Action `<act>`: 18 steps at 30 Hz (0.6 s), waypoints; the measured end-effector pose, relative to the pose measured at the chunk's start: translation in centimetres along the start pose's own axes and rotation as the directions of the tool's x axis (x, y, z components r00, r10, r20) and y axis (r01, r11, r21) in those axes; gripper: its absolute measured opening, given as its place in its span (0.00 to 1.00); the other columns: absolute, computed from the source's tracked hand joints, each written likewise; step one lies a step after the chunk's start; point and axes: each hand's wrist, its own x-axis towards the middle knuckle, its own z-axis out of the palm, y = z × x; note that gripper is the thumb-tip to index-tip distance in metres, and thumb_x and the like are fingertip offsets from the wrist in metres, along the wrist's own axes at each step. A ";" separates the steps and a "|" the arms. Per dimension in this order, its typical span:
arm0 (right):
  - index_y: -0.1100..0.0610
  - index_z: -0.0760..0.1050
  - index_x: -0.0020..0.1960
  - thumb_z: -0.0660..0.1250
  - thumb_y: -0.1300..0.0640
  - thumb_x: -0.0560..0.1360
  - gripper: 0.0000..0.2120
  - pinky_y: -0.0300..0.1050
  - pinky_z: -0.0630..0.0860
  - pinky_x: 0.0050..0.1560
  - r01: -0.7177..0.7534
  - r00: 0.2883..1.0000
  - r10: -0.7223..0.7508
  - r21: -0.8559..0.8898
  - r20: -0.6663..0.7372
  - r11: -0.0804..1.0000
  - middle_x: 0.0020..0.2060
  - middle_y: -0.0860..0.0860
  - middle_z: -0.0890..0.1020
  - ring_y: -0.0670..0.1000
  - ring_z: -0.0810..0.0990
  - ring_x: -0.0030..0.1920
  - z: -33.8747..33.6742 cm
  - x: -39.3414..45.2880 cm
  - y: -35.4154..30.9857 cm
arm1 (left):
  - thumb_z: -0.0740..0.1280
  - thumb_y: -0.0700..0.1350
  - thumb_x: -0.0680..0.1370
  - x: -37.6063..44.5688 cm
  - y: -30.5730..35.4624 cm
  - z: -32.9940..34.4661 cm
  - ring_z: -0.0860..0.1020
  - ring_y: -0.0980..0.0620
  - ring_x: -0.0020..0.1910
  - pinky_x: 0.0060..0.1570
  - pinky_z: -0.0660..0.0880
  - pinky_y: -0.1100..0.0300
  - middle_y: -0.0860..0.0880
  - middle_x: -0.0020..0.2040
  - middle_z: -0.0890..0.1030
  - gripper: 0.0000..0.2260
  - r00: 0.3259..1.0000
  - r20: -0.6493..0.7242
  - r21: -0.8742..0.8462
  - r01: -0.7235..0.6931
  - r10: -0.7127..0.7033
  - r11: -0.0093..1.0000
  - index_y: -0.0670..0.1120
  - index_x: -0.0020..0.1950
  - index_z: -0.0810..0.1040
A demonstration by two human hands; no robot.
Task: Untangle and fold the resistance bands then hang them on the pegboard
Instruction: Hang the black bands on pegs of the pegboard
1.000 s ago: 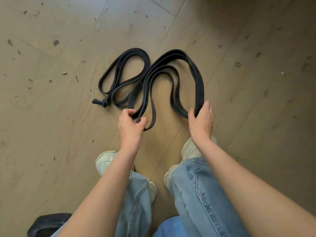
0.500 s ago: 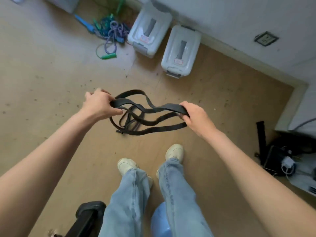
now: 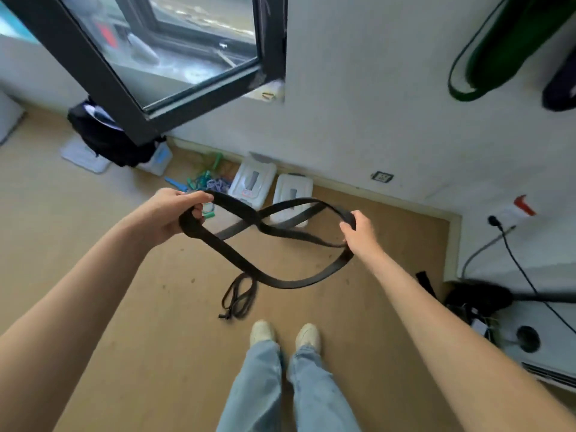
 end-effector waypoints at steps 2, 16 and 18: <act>0.62 0.70 0.57 0.56 0.66 0.77 0.10 0.45 0.64 0.43 0.256 0.967 -0.241 -0.294 0.088 0.921 0.45 0.55 0.74 0.56 0.72 0.48 -1.7 -1.9 -1.5 | 0.66 0.40 0.76 -0.8 2.7 0.6 0.72 0.55 0.23 0.28 0.75 0.64 0.51 0.24 0.71 0.05 0.998 0.002 -0.231 0.065 -0.066 0.971 0.40 0.42 0.73; 0.61 0.75 0.56 0.65 0.65 0.74 0.10 0.46 0.74 0.49 0.846 0.518 -0.828 -0.277 0.215 0.457 0.46 0.58 0.73 0.55 0.73 0.47 -10.0 -11.0 -15.9 | 0.51 0.61 0.79 -7.8 13.4 8.3 0.82 0.47 0.42 0.44 0.79 0.56 0.41 0.44 0.83 0.30 0.669 0.734 0.087 0.075 -0.115 0.993 0.35 0.61 0.71; 0.59 0.71 0.55 0.68 0.65 0.72 0.12 0.47 0.75 0.48 0.800 0.596 -0.791 -0.182 0.138 0.571 0.43 0.55 0.74 0.53 0.75 0.44 -12.0 -11.2 -16.4 | 0.48 0.66 0.76 -8.5 15.4 9.3 0.82 0.49 0.40 0.42 0.79 0.58 0.43 0.41 0.83 0.36 0.584 0.806 0.118 -0.003 -0.094 0.993 0.34 0.59 0.71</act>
